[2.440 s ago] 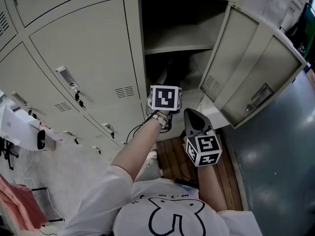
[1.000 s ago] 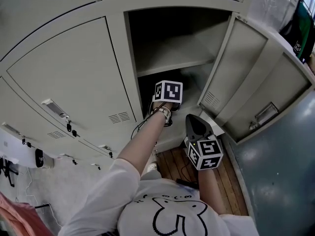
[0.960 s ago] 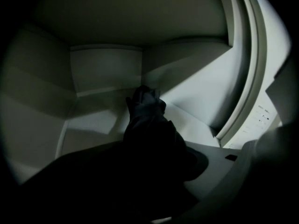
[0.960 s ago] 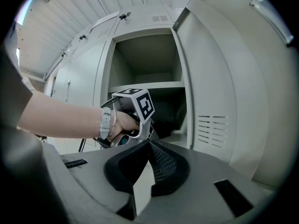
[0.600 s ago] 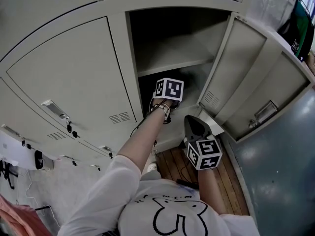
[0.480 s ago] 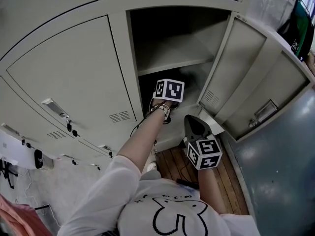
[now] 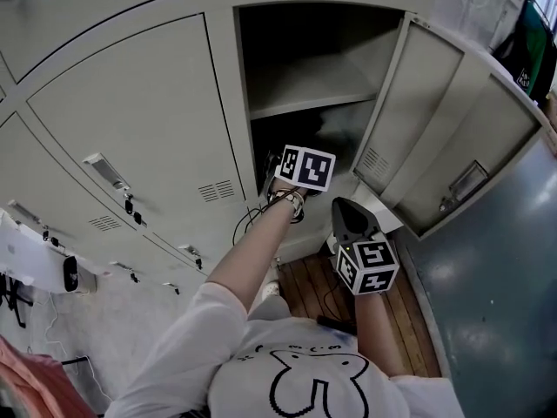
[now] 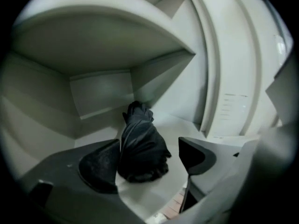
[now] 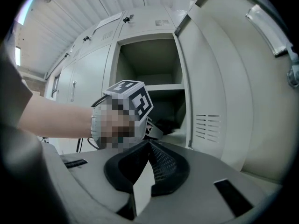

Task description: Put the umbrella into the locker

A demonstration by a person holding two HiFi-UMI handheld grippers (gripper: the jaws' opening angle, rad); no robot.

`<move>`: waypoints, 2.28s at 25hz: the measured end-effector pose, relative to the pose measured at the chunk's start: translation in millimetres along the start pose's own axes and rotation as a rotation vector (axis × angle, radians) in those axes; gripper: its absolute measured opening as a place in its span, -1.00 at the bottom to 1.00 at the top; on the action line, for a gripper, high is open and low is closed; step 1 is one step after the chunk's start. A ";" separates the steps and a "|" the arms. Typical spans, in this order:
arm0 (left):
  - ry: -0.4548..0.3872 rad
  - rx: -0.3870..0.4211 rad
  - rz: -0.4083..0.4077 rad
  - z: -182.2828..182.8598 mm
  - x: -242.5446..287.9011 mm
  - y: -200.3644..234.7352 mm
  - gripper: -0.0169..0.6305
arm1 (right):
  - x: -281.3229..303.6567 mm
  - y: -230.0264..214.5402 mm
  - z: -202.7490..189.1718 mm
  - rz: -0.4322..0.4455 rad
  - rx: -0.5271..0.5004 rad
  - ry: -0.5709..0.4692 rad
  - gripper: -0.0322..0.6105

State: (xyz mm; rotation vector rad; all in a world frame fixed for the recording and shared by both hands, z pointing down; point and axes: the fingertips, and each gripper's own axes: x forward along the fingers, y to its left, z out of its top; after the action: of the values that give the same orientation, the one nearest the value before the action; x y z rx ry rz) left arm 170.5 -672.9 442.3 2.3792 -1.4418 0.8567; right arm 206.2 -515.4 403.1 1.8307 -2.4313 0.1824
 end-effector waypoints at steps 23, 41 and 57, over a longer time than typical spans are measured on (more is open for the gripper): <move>-0.408 0.038 -0.069 -38.5 -190.8 -52.0 -0.77 | -87.3 62.6 20.3 0.072 -0.096 -0.090 -0.85; -0.687 0.068 -0.259 -64.8 -306.0 -64.6 -0.91 | -130.9 124.8 40.3 0.010 -0.154 -0.100 -0.85; -0.745 0.085 -0.345 -75.5 -334.2 -59.8 -0.91 | -136.7 154.1 52.8 -0.021 -0.191 -0.115 -0.85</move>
State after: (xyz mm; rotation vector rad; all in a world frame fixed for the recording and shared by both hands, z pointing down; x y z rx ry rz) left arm 79.7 -363.3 312.5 3.0550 -1.1232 -0.0810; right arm 95.7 -351.4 325.0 1.8281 -2.4055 -0.1548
